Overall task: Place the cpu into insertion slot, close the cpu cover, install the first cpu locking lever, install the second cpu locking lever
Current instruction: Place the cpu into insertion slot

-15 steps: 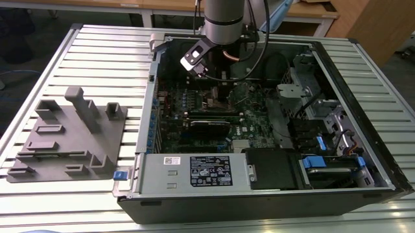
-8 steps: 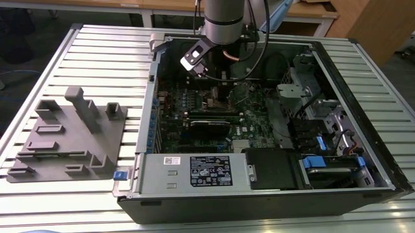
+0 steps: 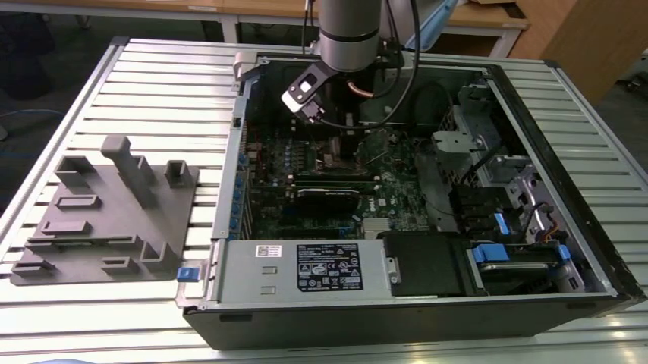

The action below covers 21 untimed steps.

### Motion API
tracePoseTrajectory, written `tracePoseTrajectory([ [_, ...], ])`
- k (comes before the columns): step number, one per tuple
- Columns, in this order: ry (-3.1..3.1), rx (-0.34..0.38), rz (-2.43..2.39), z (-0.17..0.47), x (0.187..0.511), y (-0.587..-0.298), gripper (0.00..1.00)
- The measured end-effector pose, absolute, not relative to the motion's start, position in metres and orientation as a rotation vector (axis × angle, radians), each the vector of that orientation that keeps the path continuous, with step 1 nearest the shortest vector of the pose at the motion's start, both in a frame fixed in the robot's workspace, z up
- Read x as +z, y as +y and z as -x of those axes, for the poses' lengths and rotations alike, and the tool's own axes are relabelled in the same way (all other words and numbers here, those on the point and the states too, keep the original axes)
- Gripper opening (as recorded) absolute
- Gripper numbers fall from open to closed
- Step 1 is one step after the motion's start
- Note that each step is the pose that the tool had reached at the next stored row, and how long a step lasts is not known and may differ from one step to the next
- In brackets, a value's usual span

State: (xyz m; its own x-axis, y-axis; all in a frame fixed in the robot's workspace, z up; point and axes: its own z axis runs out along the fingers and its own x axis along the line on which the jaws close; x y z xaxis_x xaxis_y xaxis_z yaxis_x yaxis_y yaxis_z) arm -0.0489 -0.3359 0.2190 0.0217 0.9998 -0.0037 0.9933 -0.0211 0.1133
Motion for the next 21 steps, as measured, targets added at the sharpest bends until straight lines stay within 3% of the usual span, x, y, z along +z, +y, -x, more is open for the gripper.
tracePoseTrajectory([
  [21,2.182,0.119,-2.141,0.0500,0.2093,-0.3359,0.54],
])
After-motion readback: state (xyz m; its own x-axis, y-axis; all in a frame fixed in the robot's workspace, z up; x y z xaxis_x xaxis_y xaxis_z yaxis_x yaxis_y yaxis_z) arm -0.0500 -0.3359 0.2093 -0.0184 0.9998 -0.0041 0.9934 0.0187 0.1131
